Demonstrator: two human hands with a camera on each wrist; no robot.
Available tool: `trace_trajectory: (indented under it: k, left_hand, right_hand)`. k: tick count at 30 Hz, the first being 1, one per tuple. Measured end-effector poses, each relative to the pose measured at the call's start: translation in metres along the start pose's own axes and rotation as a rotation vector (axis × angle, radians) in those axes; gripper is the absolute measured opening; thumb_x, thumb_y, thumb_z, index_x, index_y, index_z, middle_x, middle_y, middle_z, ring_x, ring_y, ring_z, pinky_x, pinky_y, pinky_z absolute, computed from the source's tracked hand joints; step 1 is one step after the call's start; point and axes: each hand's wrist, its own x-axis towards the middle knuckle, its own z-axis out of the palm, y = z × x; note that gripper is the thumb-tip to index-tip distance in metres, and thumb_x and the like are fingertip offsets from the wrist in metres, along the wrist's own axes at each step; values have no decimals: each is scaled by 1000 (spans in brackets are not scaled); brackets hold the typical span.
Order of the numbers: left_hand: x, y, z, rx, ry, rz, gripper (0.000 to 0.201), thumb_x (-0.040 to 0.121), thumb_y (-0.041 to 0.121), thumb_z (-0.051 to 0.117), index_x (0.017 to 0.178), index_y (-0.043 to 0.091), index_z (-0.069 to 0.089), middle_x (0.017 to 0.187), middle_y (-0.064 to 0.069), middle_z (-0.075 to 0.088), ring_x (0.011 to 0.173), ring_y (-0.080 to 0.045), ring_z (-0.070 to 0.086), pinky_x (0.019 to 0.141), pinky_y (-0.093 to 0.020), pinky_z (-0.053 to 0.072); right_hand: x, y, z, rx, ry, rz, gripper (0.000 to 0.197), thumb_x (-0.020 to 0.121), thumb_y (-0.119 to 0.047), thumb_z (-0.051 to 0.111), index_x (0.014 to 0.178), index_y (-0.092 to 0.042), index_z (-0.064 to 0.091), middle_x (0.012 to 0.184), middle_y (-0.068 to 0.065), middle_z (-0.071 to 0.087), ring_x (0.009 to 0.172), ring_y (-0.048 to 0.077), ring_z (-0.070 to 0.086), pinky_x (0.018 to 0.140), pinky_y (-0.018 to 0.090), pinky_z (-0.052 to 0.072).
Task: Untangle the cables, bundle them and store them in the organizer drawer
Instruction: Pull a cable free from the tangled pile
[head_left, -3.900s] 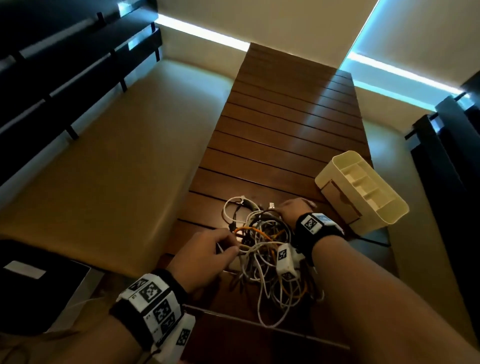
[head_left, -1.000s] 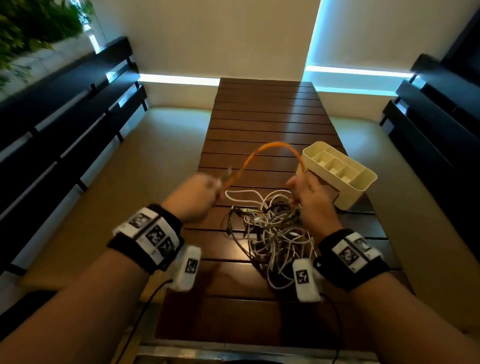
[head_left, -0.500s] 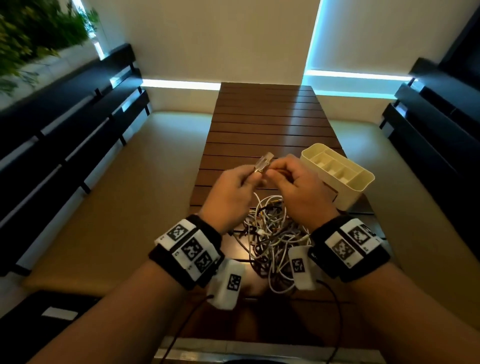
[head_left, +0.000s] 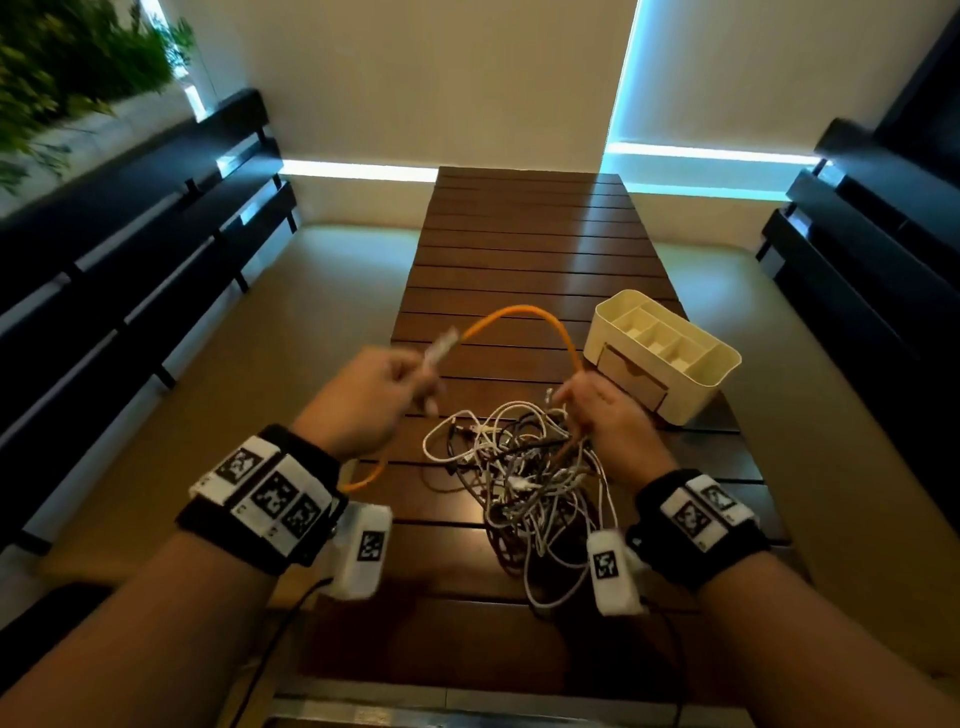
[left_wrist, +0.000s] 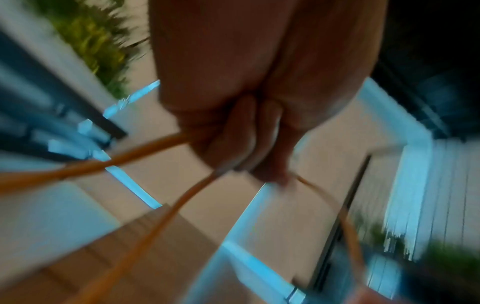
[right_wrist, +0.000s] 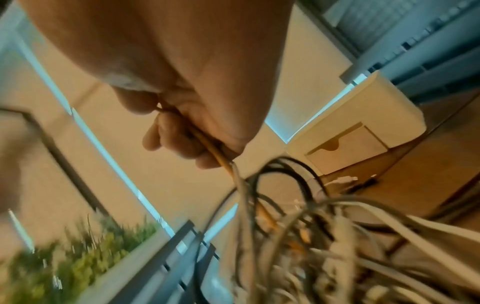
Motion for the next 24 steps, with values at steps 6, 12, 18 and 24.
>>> trace_trajectory:
  k: [6, 12, 18, 24]
  left_hand:
    - [-2, -11, 4, 38, 373, 13, 21, 103, 28, 48, 101, 24, 68, 67, -1, 51, 54, -13, 40, 53, -30, 34]
    - [0, 38, 35, -152, 149, 368, 20, 102, 20, 51, 112, 20, 69, 92, -12, 71, 81, -23, 67, 75, -41, 56]
    - [5, 53, 34, -272, 256, 330, 26, 104, 18, 46, 85, 23, 63, 64, 8, 50, 49, -2, 40, 50, -22, 35]
    - [-5, 65, -5, -544, 259, 273, 26, 106, 16, 39, 89, 14, 59, 63, 0, 43, 44, -6, 32, 44, -23, 27]
  right_hand:
    - [13, -50, -21, -160, 69, -200, 27, 99, -41, 49, 83, -30, 68, 62, -15, 49, 62, 9, 46, 65, 35, 40]
    - [11, -67, 8, -389, 63, -490, 14, 99, -26, 55, 94, -20, 66, 81, -10, 62, 73, -2, 56, 63, 11, 41]
    - [2, -61, 7, -127, -27, -427, 18, 96, -40, 54, 94, -28, 67, 72, -17, 58, 69, 4, 55, 65, 23, 46]
    - [-2, -12, 6, -44, -73, -128, 33, 98, -49, 45, 89, -25, 67, 70, -7, 58, 72, 19, 59, 79, 59, 55]
